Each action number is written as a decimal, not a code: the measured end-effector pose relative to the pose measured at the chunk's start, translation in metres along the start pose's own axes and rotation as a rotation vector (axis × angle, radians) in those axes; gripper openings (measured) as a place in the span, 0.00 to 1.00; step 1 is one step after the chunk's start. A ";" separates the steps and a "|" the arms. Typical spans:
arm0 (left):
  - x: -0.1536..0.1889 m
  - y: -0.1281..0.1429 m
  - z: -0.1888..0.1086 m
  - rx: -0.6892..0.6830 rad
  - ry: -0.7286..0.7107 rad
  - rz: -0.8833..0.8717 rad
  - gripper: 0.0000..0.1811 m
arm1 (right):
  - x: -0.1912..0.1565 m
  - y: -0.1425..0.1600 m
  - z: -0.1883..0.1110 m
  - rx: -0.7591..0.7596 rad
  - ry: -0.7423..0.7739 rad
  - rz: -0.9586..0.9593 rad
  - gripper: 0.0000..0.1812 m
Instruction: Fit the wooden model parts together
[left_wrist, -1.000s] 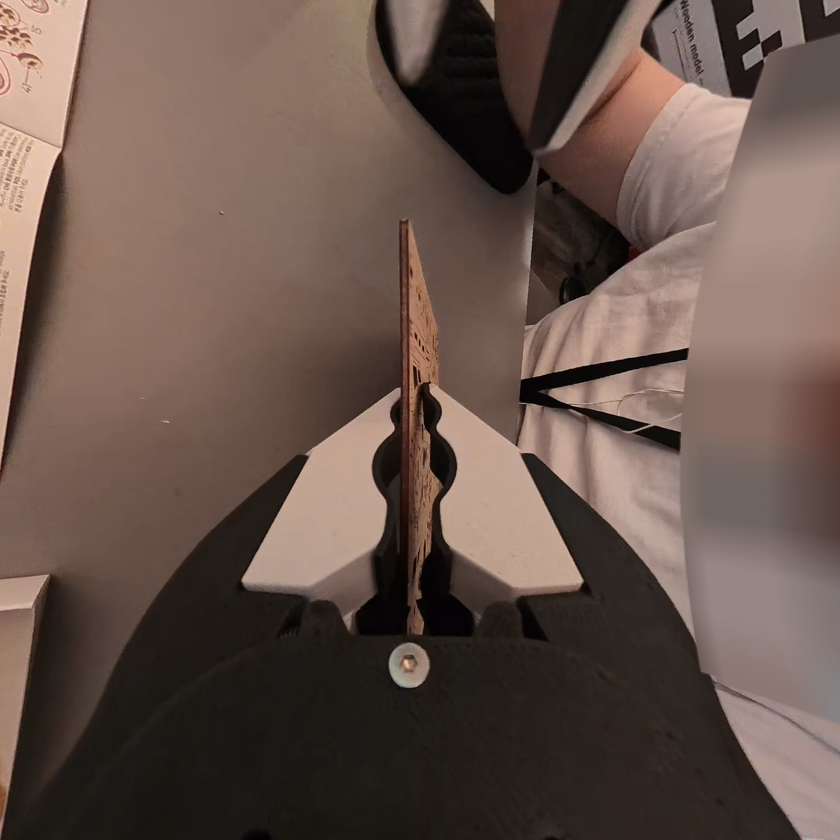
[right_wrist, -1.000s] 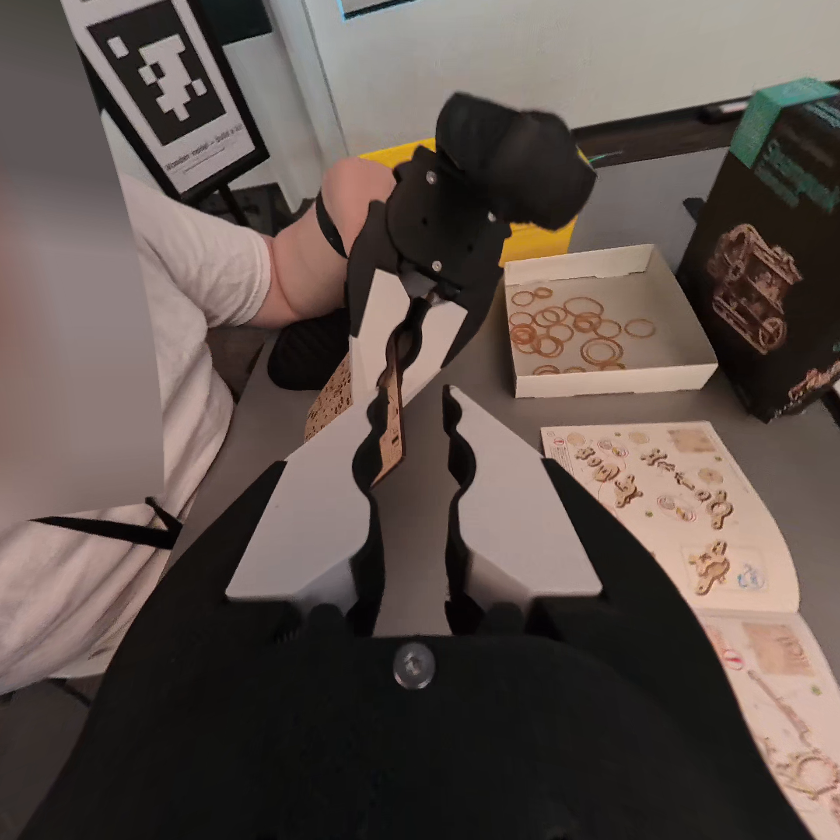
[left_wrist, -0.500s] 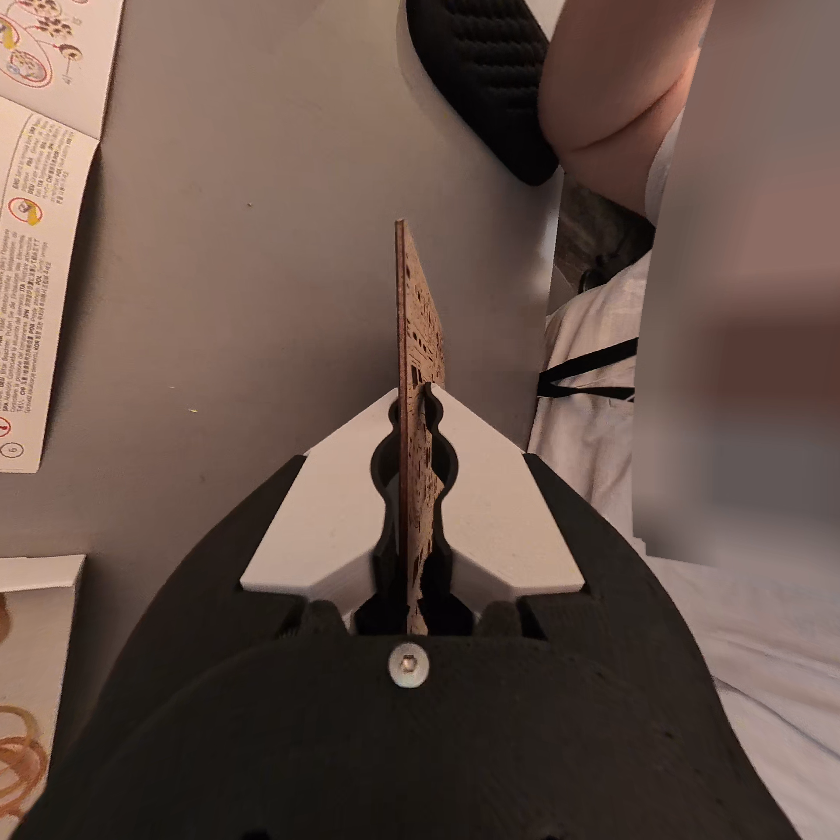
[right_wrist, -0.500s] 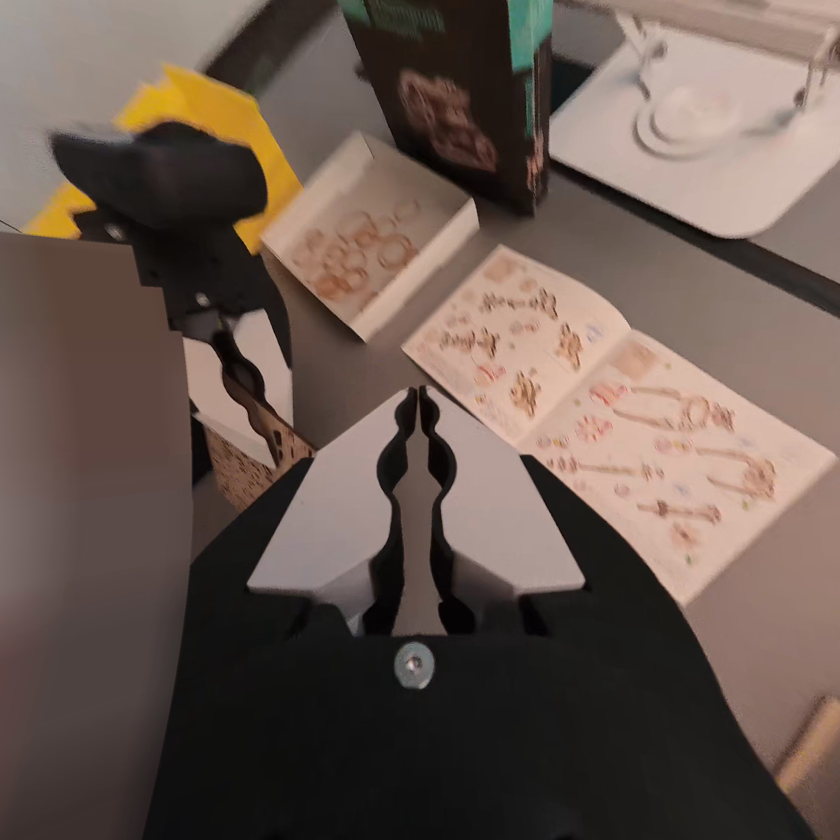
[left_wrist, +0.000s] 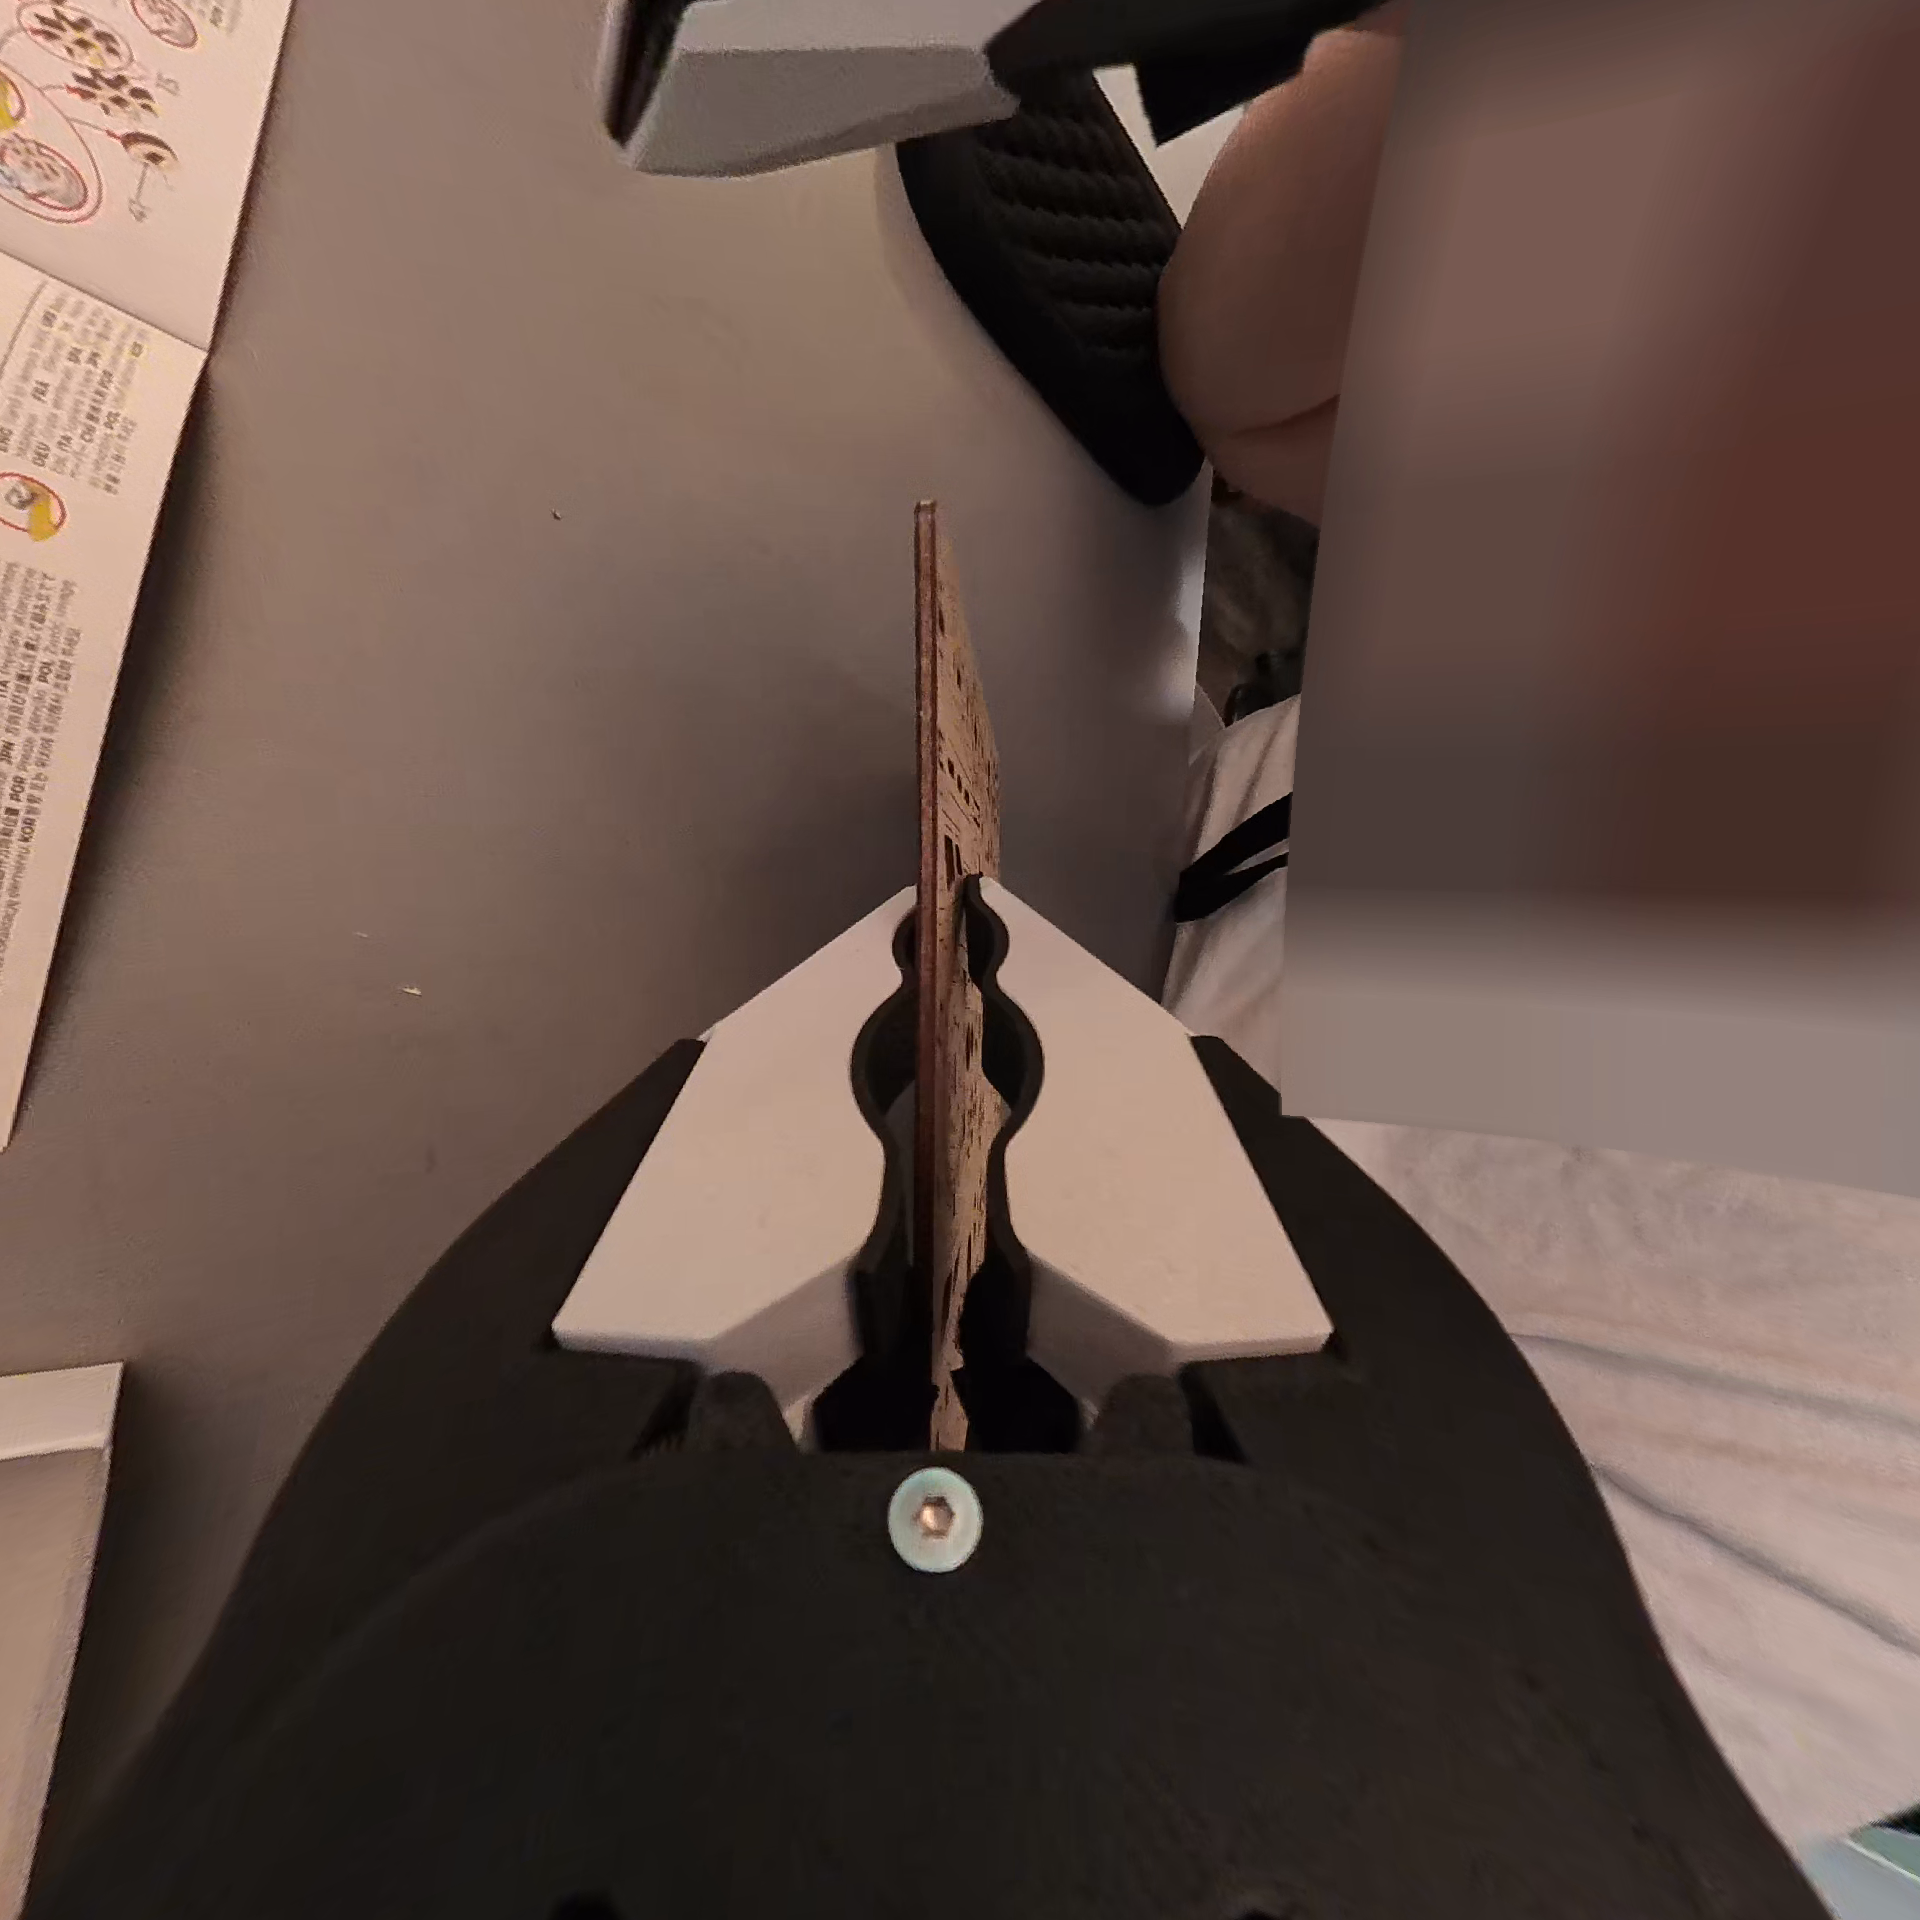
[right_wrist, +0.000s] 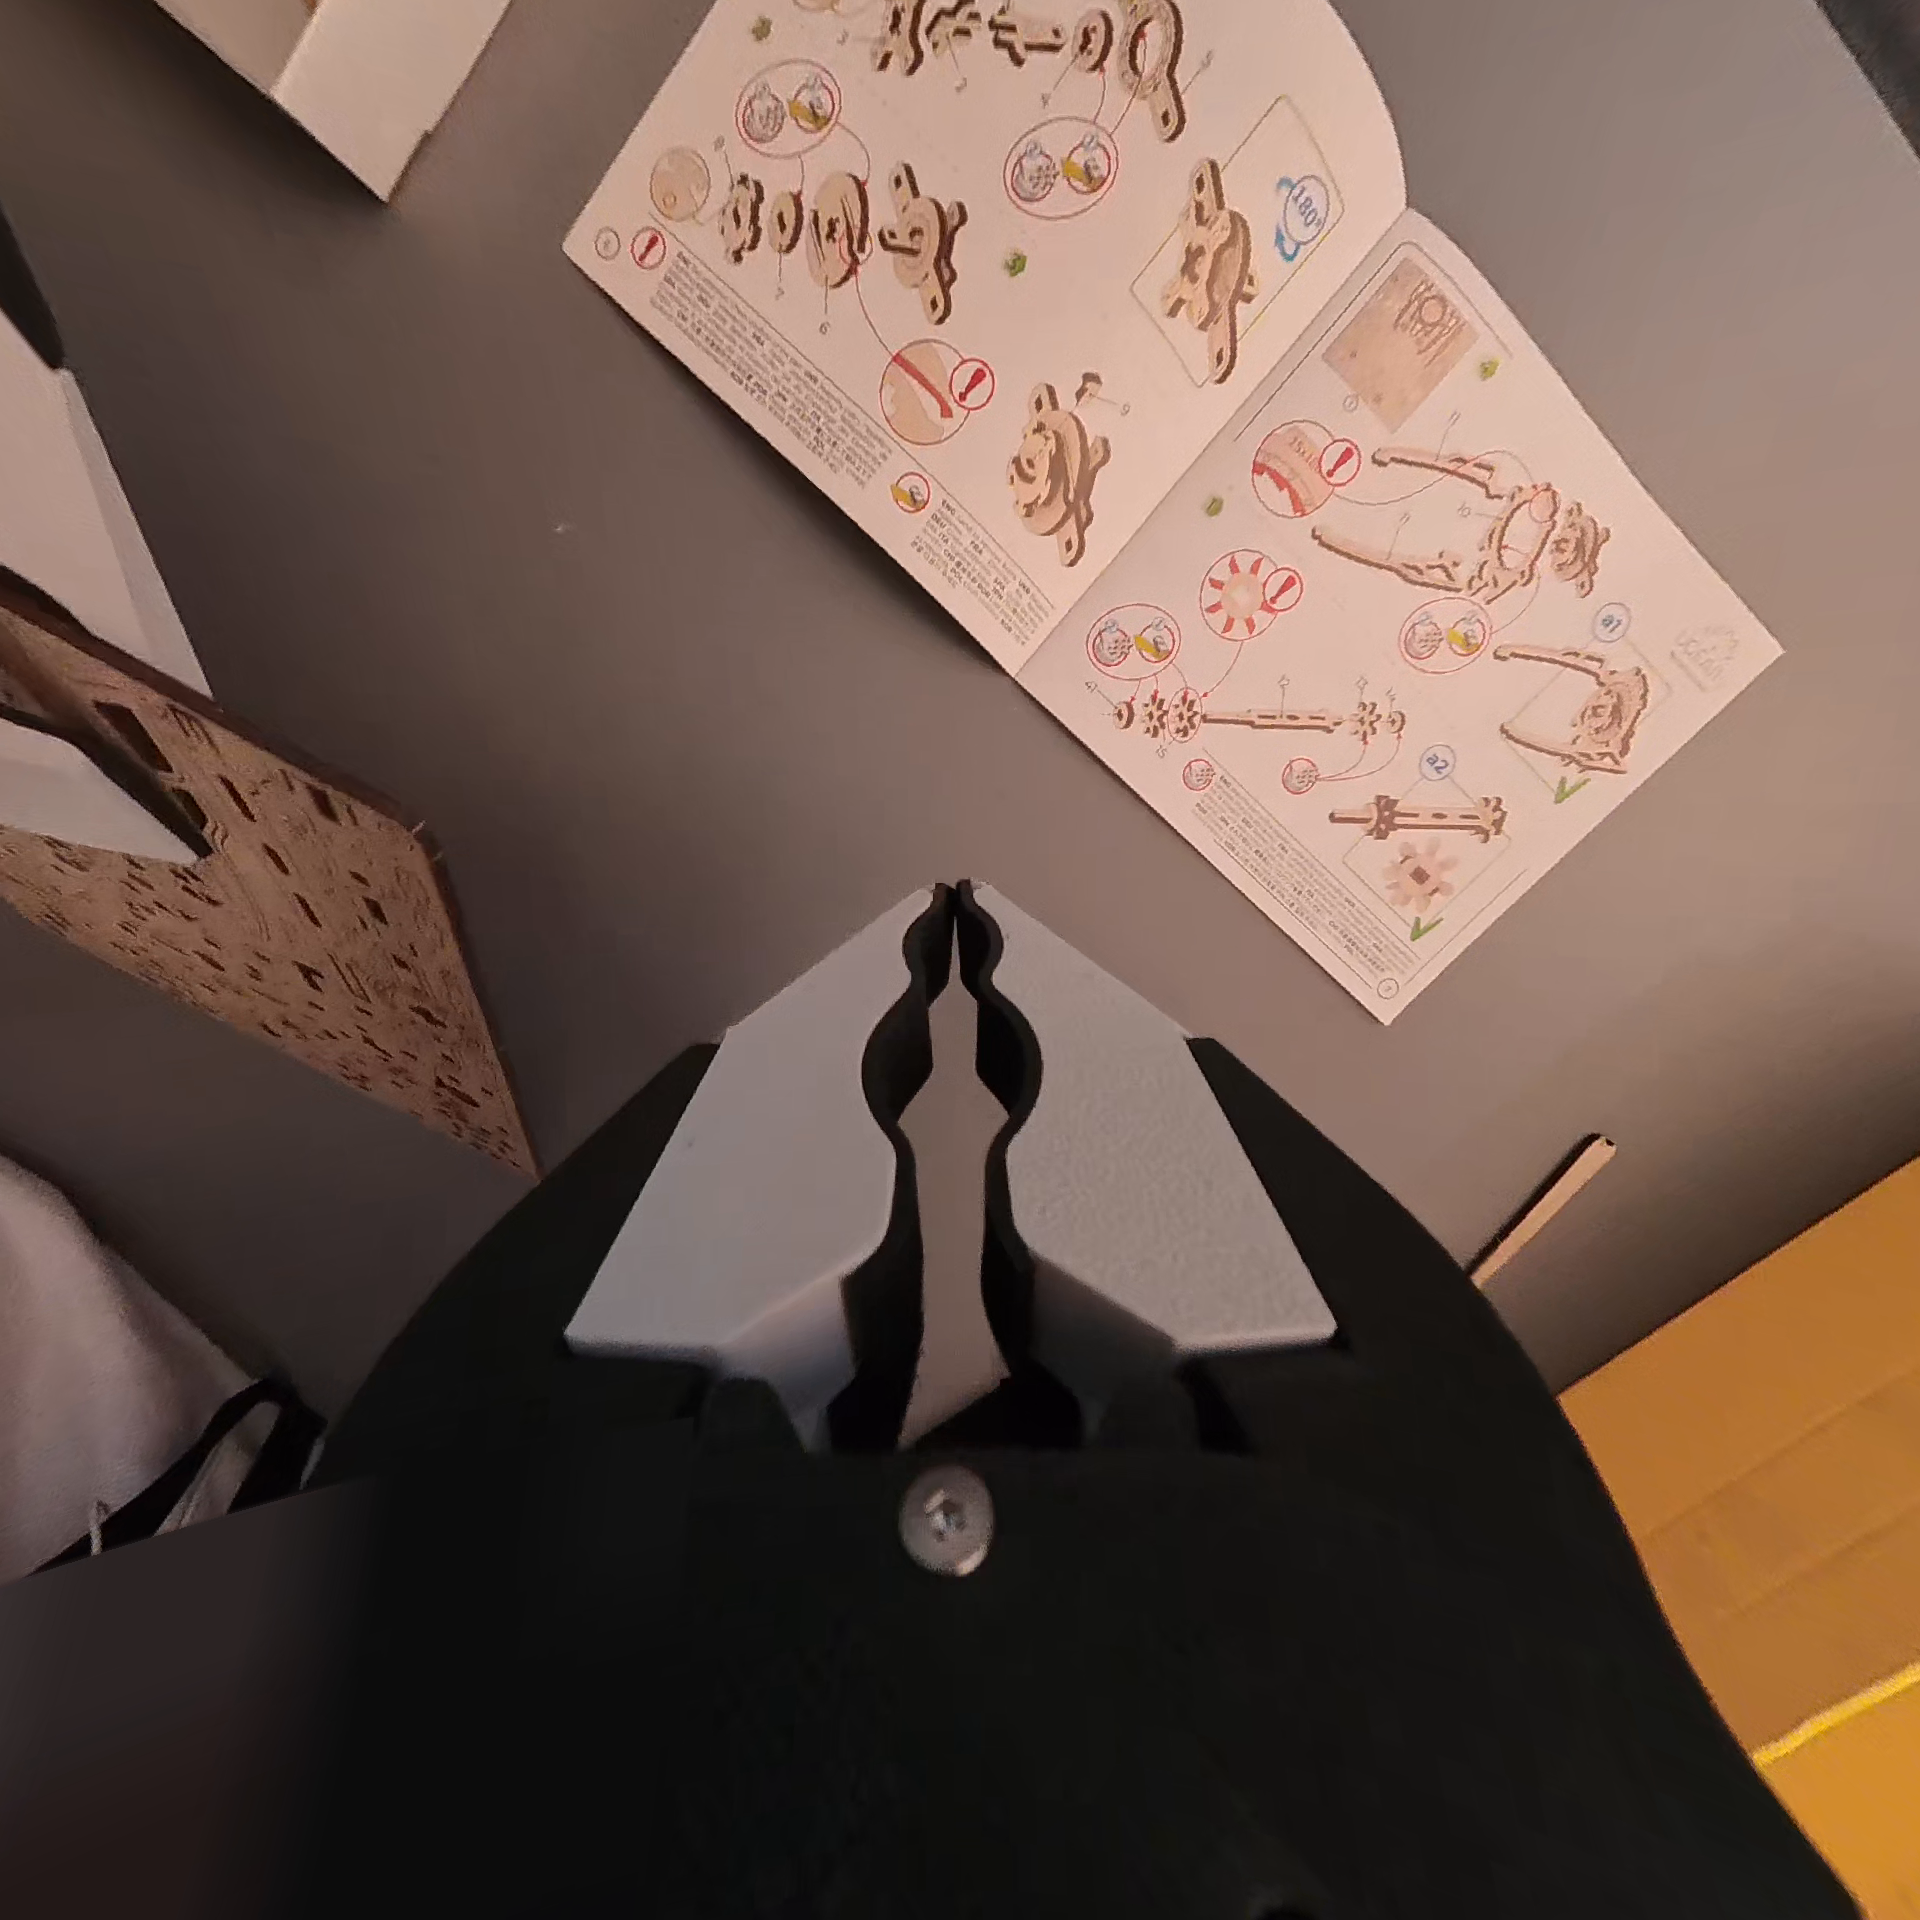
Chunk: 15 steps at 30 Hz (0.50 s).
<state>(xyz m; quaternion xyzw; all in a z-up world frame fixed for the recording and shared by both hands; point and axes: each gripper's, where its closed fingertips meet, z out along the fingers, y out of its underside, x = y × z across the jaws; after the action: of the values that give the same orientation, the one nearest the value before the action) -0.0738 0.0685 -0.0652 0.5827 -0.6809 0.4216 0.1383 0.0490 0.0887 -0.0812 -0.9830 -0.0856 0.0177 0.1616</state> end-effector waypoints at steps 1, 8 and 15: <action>-0.001 0.000 0.000 0.000 0.003 -0.005 0.01 | 0.001 0.004 0.001 -0.023 0.007 -0.009 0.00; 0.001 -0.001 0.001 0.005 -0.001 0.001 0.01 | 0.006 0.016 0.006 -0.097 0.050 -0.026 0.00; 0.000 -0.001 0.001 0.003 -0.002 -0.001 0.01 | 0.013 0.027 0.016 -0.168 0.086 -0.022 0.00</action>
<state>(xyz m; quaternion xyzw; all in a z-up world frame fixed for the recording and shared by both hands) -0.0728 0.0677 -0.0653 0.5835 -0.6803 0.4220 0.1368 0.0652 0.0709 -0.1047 -0.9919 -0.0905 -0.0336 0.0824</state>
